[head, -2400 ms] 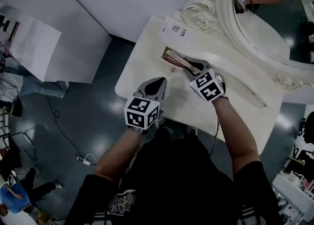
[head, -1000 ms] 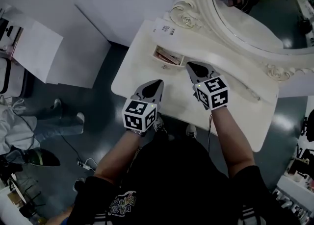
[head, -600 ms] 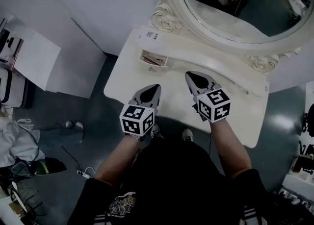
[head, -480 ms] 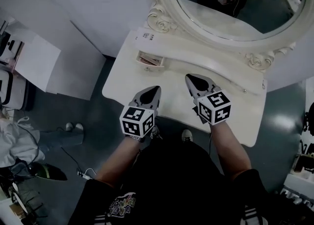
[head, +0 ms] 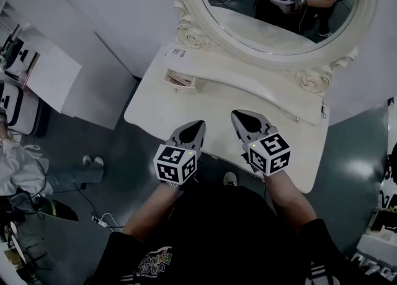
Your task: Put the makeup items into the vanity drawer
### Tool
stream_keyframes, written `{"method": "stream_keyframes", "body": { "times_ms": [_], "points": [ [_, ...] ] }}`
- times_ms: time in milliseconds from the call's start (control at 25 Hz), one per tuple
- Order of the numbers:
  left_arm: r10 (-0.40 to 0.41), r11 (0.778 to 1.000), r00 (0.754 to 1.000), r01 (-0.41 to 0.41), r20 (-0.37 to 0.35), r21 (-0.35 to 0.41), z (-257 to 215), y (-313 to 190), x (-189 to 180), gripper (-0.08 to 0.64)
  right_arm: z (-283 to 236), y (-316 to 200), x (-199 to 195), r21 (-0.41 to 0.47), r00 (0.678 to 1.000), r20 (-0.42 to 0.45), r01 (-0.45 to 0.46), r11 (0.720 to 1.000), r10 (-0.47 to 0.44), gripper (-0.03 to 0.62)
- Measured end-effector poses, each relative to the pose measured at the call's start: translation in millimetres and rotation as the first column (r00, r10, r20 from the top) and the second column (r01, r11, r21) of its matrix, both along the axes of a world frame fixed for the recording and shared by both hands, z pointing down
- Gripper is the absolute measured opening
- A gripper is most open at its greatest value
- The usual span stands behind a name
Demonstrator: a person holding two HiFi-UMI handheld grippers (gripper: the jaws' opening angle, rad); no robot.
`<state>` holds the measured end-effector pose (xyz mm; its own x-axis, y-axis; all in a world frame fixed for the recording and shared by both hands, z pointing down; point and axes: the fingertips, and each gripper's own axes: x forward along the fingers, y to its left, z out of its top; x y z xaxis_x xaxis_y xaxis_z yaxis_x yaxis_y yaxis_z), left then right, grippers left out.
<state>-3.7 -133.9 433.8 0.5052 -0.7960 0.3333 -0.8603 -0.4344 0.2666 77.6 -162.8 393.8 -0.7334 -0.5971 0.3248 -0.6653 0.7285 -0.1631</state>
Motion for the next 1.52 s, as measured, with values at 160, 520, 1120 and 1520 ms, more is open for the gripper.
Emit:
{"method": "stream_keyframes", "body": {
  "times_ms": [160, 520, 1120, 1520],
  "points": [
    [-0.040, 0.999, 0.999, 0.040, 0.000, -0.007, 1, 14, 22, 0.000, 0, 14, 15, 0.001, 0.999, 0.011, 0.054, 0.999, -0.054, 0.029],
    [-0.133, 0.990, 0.991, 0.133, 0.007, -0.036, 7, 47, 57, 0.000, 8, 44, 45, -0.023, 0.988, 0.019, 0.151, 0.988, -0.151, 0.029],
    [-0.134, 0.991, 0.991, 0.134, 0.008, -0.031, 5, 80, 43, 0.000, 12, 79, 28, -0.037, 0.987, 0.039, 0.155, 0.987, -0.154, 0.029],
    [-0.075, 0.997, 0.997, 0.075, -0.009, -0.032, 3, 122, -9, 0.000, 12, 131, -26, -0.051, 0.995, 0.026, 0.103, 0.993, -0.101, 0.029]
  ]
}}
